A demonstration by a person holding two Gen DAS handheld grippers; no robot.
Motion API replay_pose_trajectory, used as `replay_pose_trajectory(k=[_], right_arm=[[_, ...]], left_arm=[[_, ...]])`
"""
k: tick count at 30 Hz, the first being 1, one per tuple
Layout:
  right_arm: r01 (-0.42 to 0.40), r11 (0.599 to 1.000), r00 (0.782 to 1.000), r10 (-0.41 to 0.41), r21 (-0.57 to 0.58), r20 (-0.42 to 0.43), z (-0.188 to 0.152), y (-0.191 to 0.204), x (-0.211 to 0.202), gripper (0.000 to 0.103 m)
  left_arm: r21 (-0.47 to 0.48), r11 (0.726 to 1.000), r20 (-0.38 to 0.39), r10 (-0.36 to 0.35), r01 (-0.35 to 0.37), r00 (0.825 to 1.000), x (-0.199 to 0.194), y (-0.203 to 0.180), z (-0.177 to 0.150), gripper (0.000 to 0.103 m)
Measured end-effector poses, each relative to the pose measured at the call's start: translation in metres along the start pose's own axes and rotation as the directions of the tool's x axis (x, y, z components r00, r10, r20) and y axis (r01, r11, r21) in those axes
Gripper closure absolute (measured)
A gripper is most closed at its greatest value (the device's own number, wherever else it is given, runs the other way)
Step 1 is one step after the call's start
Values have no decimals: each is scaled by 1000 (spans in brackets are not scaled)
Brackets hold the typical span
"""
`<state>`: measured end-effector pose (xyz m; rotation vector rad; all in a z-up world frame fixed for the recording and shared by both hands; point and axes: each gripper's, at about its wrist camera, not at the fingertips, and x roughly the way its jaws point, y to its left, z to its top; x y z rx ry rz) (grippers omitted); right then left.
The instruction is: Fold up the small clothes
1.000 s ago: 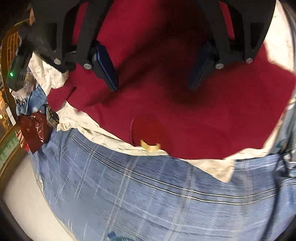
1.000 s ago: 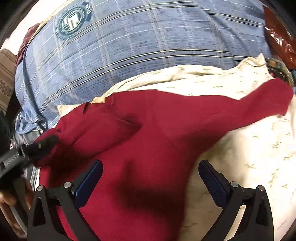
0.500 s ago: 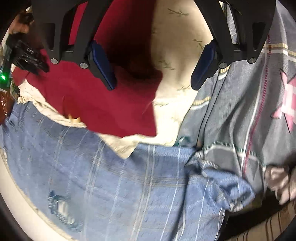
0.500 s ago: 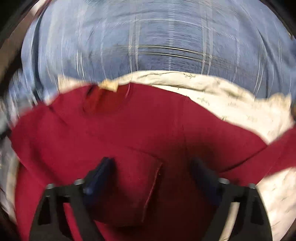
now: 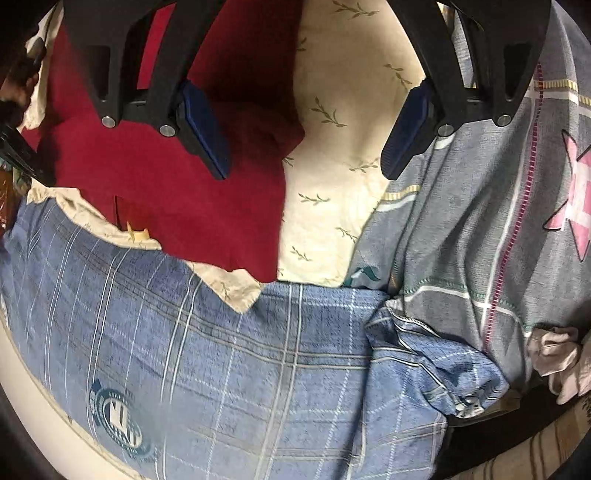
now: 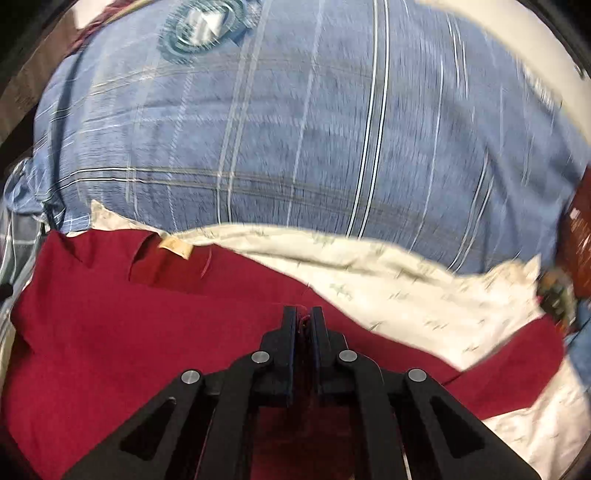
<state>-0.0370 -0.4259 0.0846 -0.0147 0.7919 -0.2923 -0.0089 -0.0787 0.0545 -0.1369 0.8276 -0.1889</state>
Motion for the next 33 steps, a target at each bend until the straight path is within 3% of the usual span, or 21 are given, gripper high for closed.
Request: replay_pose_trajectory(k=[1, 3, 4, 6, 7, 9, 12, 15, 25, 33], right_arm=[[9, 1000, 1000, -9, 8, -22, -3, -2, 8, 89], [13, 999, 997, -10, 36, -78, -9, -9, 13, 73], [-3, 998, 998, 8, 67, -70, -10, -13, 7, 69], [-28, 994, 999, 30, 109, -15, -13, -16, -12, 45], [-49, 993, 999, 48, 107, 8, -14, -12, -19, 41], [-119, 992, 993, 119, 50, 8, -18, 4, -25, 41], [-171, 985, 984, 171, -4, -55, -21, 25, -6, 45], [-155, 988, 979, 152, -5, -139, -30, 36, 23, 45], [-151, 988, 986, 153, 35, -67, -26, 27, -12, 42], [-94, 995, 991, 97, 29, -95, -37, 30, 8, 42]], left_arm=[[11, 1000, -13, -2, 2, 1000, 4, -3, -1, 20], [33, 999, -23, 2, -2, 1000, 8, -9, -2, 20], [49, 999, -25, 16, -15, 1000, 10, -12, -3, 20], [80, 995, -36, 61, -58, 998, 17, -17, -4, 20], [89, 993, -43, 76, -72, 996, 21, -19, -4, 20], [96, 992, -51, 90, -85, 995, 25, -21, -5, 20], [114, 988, -43, 108, -102, 993, 27, -23, -5, 19], [135, 984, -40, 122, -116, 992, 29, -26, -6, 19], [144, 982, -40, 127, -120, 991, 30, -27, -5, 19], [159, 979, -30, 133, -126, 991, 28, -29, -5, 19]])
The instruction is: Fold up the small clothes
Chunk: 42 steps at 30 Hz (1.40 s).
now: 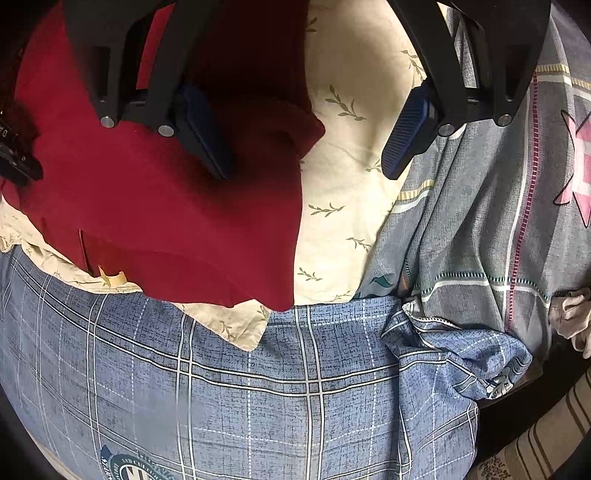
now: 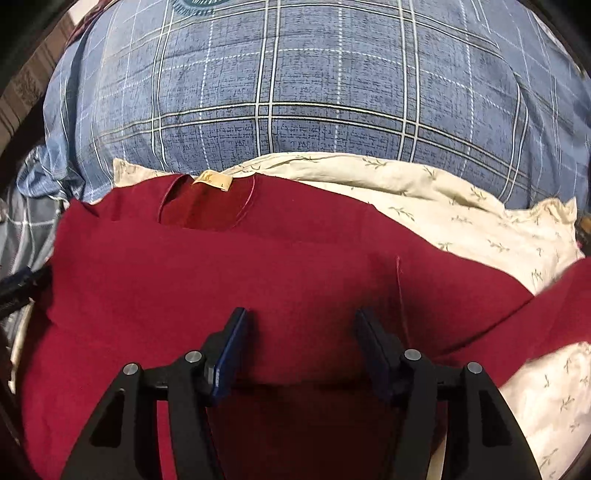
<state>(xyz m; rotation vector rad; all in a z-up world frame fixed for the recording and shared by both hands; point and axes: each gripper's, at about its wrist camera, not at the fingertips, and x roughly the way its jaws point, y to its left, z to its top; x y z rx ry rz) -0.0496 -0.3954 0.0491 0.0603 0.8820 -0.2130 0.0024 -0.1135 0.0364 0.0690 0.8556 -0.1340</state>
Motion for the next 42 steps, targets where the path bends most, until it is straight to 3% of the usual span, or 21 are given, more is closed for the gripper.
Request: replay_pose_trajectory(k=[7, 14, 20, 27, 30, 34, 38, 41, 42], right_arm=[[-38, 999, 999, 37, 11, 19, -4, 0, -25, 40], [-22, 1000, 1000, 22, -10, 20, -18, 5, -18, 37], [-63, 997, 997, 61, 43, 42, -20, -14, -34, 36], [32, 971, 996, -49, 237, 68, -26, -113, -57, 27], [97, 934, 990, -125, 344, 59, -17, -172, -56, 27], [151, 856, 987, -158, 494, -28, 2, -246, -34, 27], [232, 802, 973, -197, 550, -124, 17, -291, -2, 28], [255, 770, 967, -203, 585, -154, 14, -312, 17, 35], [272, 772, 962, -220, 575, -159, 13, -313, 17, 51]], left_arm=[[8, 1000, 25, -2, 2, 1000, -7, -1, 0, 19], [26, 1000, 42, -4, 2, 999, -11, -5, -3, 19], [7, 997, 46, -72, 71, 996, -14, -3, -2, 19], [-11, 997, 19, -76, 76, 997, -9, -3, -5, 19], [-9, 997, 19, -77, 77, 997, -10, -4, -4, 19], [4, 997, 15, -71, 71, 997, -9, -8, -3, 19], [22, 998, 6, -66, 66, 998, -5, -12, -2, 19], [32, 997, 0, -65, 65, 998, -2, -13, -1, 19], [31, 997, -3, -67, 67, 998, 0, -13, 0, 19]])
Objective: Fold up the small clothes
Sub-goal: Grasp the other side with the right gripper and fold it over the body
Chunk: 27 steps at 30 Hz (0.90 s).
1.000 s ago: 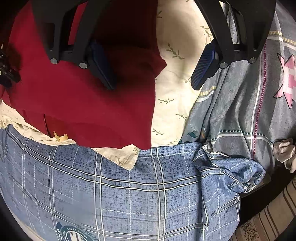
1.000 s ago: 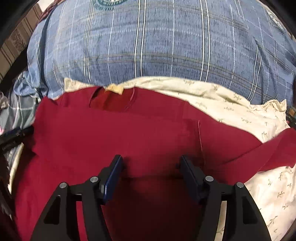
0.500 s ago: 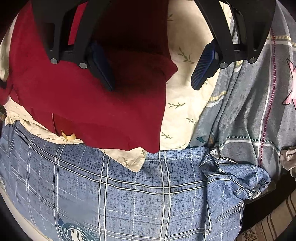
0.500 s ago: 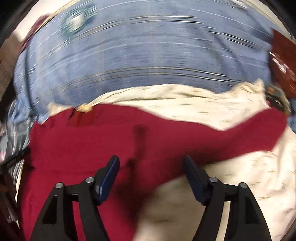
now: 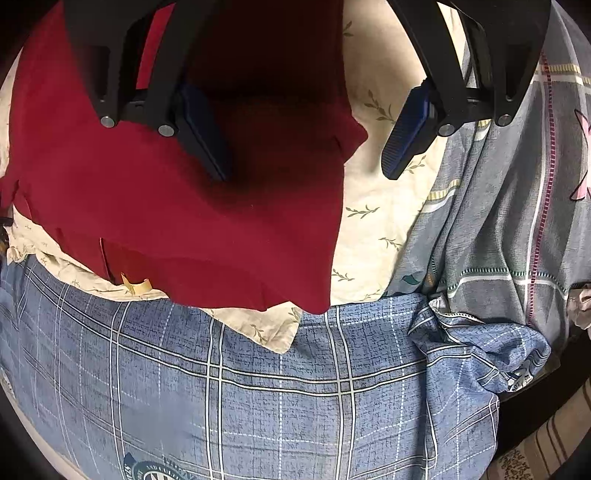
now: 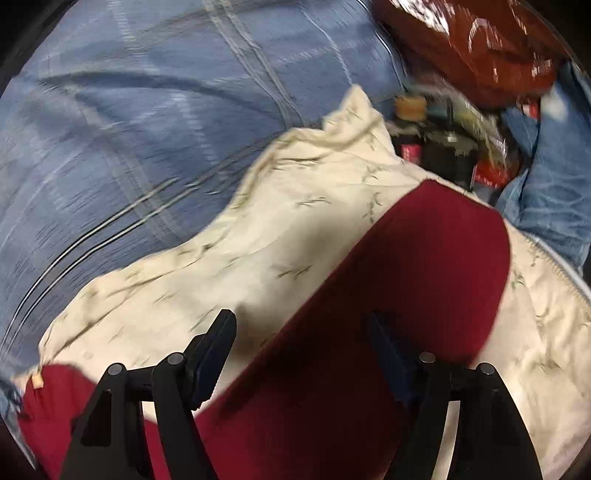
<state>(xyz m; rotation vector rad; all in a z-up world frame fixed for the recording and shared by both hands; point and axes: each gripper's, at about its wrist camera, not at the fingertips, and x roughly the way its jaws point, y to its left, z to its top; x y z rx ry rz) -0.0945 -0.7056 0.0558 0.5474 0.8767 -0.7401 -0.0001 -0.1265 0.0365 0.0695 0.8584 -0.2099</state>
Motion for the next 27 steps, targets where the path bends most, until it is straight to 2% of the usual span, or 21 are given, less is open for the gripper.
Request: replay_pose_trajectory(k=[1, 2, 5, 7, 9, 12, 16, 17, 18, 21, 23, 24, 26, 27], right_arm=[[36, 999, 999, -35, -25, 16, -1, 1, -2, 64], [27, 999, 999, -26, -41, 26, -2, 0, -6, 88], [-41, 998, 998, 43, -37, 55, -7, -8, -23, 96], [-90, 995, 991, 94, -46, 94, -12, -11, -45, 96], [-151, 986, 978, 160, -76, 134, -14, -3, -74, 96], [-248, 953, 944, 278, -176, 179, -21, 24, -121, 96], [-374, 861, 875, 451, -345, 178, -36, 85, -177, 96], [-416, 819, 848, 506, -395, 157, -43, 108, -188, 96], [-441, 792, 832, 537, -422, 137, -49, 122, -196, 96], [-554, 659, 758, 652, -508, 20, -76, 183, -205, 96], [-614, 586, 718, 693, -529, -65, -97, 218, -200, 96], [-637, 551, 702, 704, -539, -110, -111, 237, -193, 96], [-654, 509, 696, 695, -560, -182, -141, 271, -173, 95], [-665, 491, 693, 687, -563, -219, -153, 281, -161, 91]], left_arm=[[-3, 1000, -1, -4, 4, 1000, 0, 1, 0, 19], [-6, 1000, -2, -7, 7, 1000, 1, 1, 1, 19], [-18, 1000, -1, -16, 16, 1000, -2, 4, 1, 19], [-29, 999, 7, -20, 20, 1000, -6, 6, 2, 19], [-42, 999, 18, -23, 24, 1000, -9, 8, 3, 19], [-72, 997, 32, -33, 36, 999, -12, 13, 4, 19], [-110, 993, 50, -46, 51, 998, -17, 22, 6, 19], [-120, 991, 56, -54, 61, 997, -19, 24, 6, 19], [-130, 989, 60, -64, 71, 996, -21, 27, 7, 19], [-170, 979, 78, -101, 113, 992, -26, 36, 9, 19], [-192, 973, 89, -114, 130, 989, -27, 41, 11, 19], [-204, 969, 96, -124, 141, 988, -28, 44, 13, 19], [-223, 959, 111, -152, 174, 982, -28, 48, 15, 19], [-233, 952, 120, -174, 198, 977, -28, 50, 15, 19]])
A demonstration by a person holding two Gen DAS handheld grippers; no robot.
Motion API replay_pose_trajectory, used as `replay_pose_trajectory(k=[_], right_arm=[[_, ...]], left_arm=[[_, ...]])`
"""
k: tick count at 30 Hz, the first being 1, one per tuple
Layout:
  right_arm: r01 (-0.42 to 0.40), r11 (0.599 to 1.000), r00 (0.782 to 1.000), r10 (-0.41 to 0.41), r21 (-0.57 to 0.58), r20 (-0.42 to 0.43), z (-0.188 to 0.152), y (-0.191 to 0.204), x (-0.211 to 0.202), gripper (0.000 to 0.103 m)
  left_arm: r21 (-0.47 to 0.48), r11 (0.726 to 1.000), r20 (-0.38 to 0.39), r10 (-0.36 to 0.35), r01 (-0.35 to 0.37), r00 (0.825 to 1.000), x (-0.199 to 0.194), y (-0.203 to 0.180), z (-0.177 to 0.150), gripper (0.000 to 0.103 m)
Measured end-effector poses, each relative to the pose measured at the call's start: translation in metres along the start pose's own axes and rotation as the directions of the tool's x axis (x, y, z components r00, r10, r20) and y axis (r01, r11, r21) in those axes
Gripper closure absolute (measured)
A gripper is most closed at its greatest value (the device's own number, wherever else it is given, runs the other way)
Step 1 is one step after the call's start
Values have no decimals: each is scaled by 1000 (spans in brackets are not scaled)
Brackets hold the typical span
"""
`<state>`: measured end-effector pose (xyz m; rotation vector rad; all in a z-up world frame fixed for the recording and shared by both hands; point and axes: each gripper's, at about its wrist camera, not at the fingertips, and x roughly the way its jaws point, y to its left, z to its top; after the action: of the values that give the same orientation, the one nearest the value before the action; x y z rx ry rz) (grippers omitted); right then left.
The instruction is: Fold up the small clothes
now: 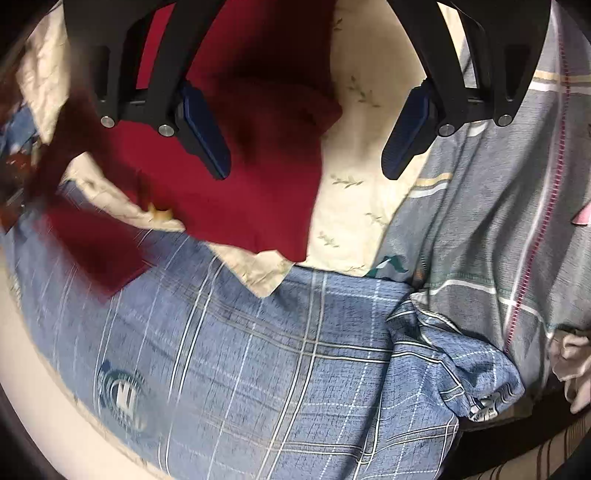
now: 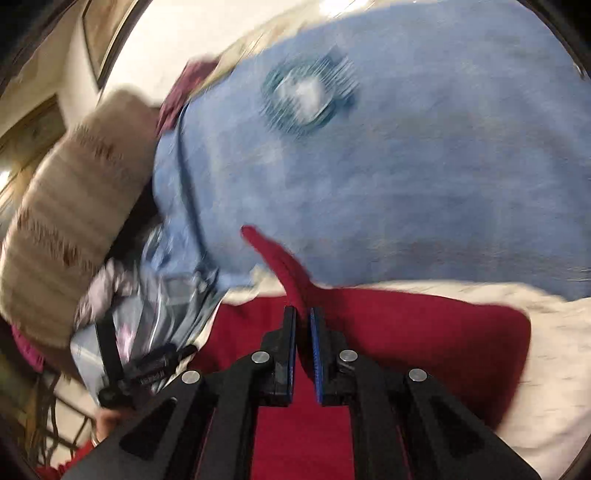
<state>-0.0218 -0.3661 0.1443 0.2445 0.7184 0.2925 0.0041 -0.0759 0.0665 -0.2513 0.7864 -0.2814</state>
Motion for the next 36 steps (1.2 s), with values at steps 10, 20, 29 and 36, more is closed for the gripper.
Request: replay_pose_trajectory(k=[10, 20, 29, 36], right_arm=[[137, 988, 979, -146, -70, -142, -76, -2, 6, 42], [466, 885, 881, -463, 12, -94, -119, -85, -68, 43], [427, 904, 903, -426, 0, -47, -105, -86, -60, 89], [457, 877, 862, -477, -145, -172, -147, -80, -65, 96]], left_arm=[[71, 996, 17, -59, 58, 998, 0, -21, 0, 19], [136, 990, -7, -21, 21, 1000, 10, -34, -12, 19], [158, 987, -16, -6, 9, 1000, 13, -35, -14, 19], [110, 994, -10, -22, 23, 1000, 9, -29, -11, 19]])
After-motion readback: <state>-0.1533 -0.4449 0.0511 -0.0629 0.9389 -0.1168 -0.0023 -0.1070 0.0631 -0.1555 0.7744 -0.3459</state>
